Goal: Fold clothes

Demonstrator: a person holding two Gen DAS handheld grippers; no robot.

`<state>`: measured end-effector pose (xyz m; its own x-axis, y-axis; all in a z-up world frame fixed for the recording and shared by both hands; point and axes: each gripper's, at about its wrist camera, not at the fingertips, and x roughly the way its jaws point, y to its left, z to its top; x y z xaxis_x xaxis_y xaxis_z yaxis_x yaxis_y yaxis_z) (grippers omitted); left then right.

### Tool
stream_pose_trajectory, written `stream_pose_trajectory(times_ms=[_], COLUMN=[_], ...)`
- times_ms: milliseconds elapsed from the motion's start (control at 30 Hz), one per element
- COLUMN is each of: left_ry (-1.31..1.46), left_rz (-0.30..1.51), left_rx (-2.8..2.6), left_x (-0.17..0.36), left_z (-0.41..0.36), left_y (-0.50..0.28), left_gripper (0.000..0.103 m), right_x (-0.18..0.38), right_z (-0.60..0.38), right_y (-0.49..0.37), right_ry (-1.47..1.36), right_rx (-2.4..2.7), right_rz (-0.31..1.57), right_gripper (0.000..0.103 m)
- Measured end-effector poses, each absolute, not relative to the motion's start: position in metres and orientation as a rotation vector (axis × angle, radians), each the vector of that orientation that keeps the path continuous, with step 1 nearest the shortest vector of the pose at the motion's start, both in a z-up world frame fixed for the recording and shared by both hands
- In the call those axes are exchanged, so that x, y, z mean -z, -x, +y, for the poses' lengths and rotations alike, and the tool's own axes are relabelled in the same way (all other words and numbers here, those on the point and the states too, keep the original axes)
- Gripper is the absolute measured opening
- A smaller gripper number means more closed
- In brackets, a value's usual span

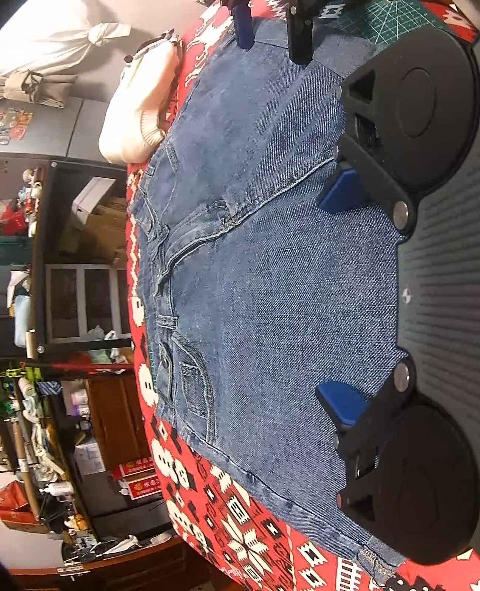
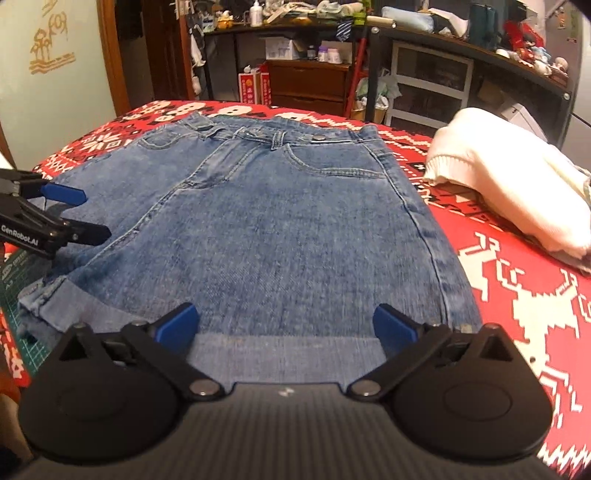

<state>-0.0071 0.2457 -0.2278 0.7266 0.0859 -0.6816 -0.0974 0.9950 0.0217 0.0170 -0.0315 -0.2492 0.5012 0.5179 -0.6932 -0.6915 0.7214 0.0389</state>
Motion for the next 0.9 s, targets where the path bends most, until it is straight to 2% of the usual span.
stream_pose_trajectory(times_ms=[300, 567, 800, 900], left_ry=[0.022, 0.020, 0.023, 0.024], left_rz=[0.673, 0.657, 0.662, 0.661], left_rx=[-0.128, -0.128, -0.134, -0.134], left_x=[0.235, 0.236, 0.235, 0.236], left_z=[0.242, 0.241, 0.241, 0.241], left_y=[0.019, 0.022, 0.021, 0.021], left_gripper=[0.103, 0.103, 0.103, 0.103], right_x=[0.237, 0.219, 0.242, 0.250], right_z=[-0.021, 0.024, 0.068, 0.061], right_y=[-0.021, -0.053, -0.098, -0.098], right_ry=[0.232, 0.222, 0.314, 0.260], right_rx=[-0.687, -0.688, -0.653, -0.650], right_rz=[0.777, 0.688, 0.762, 0.744], right_gripper=[0.103, 0.103, 0.103, 0.103])
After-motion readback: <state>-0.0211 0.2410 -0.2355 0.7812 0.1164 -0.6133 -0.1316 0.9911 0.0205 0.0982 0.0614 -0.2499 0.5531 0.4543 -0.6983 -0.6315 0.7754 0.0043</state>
